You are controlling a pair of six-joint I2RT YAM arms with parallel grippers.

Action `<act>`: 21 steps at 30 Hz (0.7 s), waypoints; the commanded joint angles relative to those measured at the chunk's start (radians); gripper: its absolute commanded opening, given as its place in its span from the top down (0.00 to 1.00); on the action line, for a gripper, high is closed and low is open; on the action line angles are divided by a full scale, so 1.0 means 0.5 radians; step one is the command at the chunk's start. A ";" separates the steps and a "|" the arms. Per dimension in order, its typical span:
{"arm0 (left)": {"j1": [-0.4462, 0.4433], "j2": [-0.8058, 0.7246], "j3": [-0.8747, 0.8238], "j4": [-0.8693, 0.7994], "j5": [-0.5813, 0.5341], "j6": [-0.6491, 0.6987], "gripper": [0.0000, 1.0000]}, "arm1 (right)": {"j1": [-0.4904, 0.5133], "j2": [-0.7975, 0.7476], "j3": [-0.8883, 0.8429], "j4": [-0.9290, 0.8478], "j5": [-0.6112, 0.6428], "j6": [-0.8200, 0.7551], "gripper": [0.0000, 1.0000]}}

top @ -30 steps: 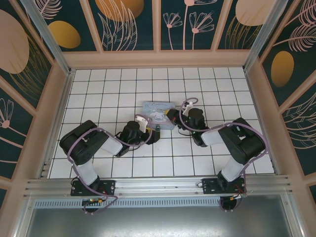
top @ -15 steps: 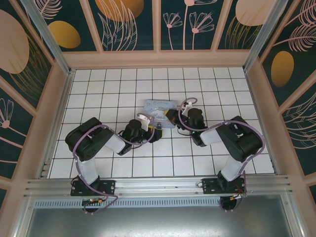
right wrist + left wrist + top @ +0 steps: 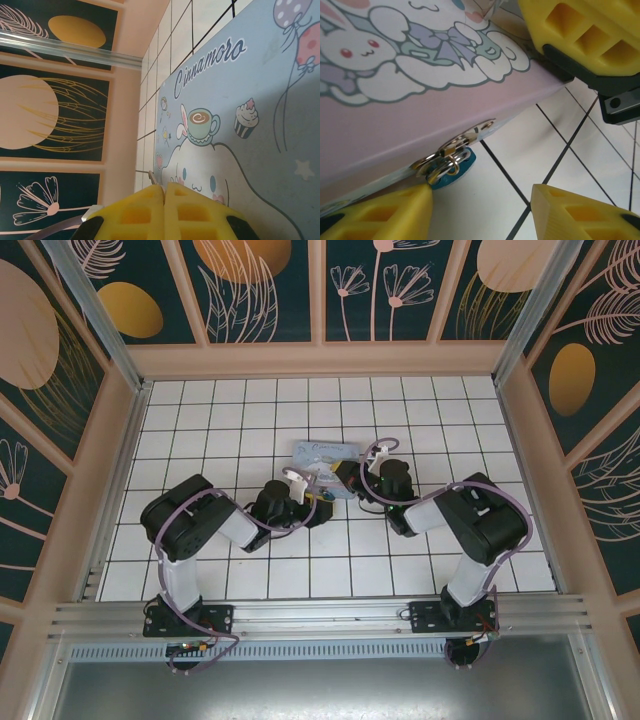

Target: Unlock the padlock with the key

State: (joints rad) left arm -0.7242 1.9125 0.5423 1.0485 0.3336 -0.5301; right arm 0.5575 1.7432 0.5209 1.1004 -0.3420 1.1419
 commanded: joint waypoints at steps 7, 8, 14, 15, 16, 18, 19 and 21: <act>-0.018 0.095 0.035 0.230 0.115 -0.249 0.41 | -0.010 0.043 0.005 0.051 -0.016 0.032 1.00; -0.016 0.099 0.028 0.258 0.126 -0.274 0.40 | -0.011 0.045 0.005 0.054 -0.016 0.034 1.00; -0.016 0.082 -0.024 0.436 0.160 -0.416 0.39 | -0.008 0.039 0.007 0.059 -0.020 0.042 1.00; -0.017 0.074 -0.032 0.464 0.161 -0.432 0.39 | -0.008 0.038 0.010 0.055 -0.019 0.042 1.00; -0.015 0.066 -0.045 0.490 0.161 -0.451 0.39 | -0.009 0.035 0.010 0.054 -0.019 0.044 1.00; -0.018 0.053 -0.064 0.539 0.161 -0.482 0.39 | -0.010 0.035 0.010 0.056 -0.019 0.045 1.00; -0.018 0.047 -0.073 0.557 0.155 -0.500 0.39 | -0.010 0.032 0.010 0.052 -0.019 0.043 1.00; -0.018 0.049 -0.073 0.562 0.142 -0.517 0.39 | -0.010 0.030 0.007 0.056 -0.016 0.045 1.00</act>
State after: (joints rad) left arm -0.7261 1.9465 0.5102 1.2350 0.3874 -0.7544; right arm 0.5571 1.7447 0.5209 1.1042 -0.3416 1.1595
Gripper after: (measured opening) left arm 0.610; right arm 0.050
